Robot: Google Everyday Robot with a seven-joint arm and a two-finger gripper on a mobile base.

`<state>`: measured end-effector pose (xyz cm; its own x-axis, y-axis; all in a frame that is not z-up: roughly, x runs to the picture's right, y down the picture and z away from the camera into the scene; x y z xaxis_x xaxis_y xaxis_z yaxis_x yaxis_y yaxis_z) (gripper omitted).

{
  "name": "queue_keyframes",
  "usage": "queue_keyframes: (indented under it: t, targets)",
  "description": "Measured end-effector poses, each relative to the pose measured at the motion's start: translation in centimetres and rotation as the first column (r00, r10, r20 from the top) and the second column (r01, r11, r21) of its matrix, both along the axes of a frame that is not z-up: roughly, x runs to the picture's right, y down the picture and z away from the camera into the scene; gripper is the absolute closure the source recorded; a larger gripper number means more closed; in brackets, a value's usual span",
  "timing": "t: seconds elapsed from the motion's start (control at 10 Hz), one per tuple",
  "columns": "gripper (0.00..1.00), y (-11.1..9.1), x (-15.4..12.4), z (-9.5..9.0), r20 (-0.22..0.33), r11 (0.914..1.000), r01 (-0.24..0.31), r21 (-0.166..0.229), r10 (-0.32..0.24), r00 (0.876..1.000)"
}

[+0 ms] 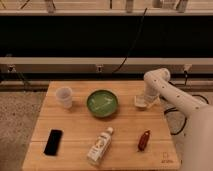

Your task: Place the white sponge in the ceramic cup

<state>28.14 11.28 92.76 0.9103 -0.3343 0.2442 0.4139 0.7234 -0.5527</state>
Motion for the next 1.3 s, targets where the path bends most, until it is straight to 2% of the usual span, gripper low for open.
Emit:
queue_keyframes:
  t: [0.1, 0.3, 0.8, 1.1, 1.3]
  targets:
    - [0.93, 0.0, 0.0, 0.0, 0.0, 1.0, 0.0, 0.0, 0.0, 1.0]
    - [1.0, 0.0, 0.0, 0.0, 0.0, 1.0, 0.0, 0.0, 0.0, 1.0]
    - [1.0, -0.1, -0.1, -0.2, -0.001, 1.0, 0.007, 0.0, -0.007, 1.0]
    - [1.0, -1.4, -0.7, -2.0, 0.0, 0.9993, 0.036, 0.005, -0.036, 0.999]
    - [1.0, -1.6, -1.2, -2.2, 0.002, 0.9982, 0.059, 0.007, -0.059, 0.998]
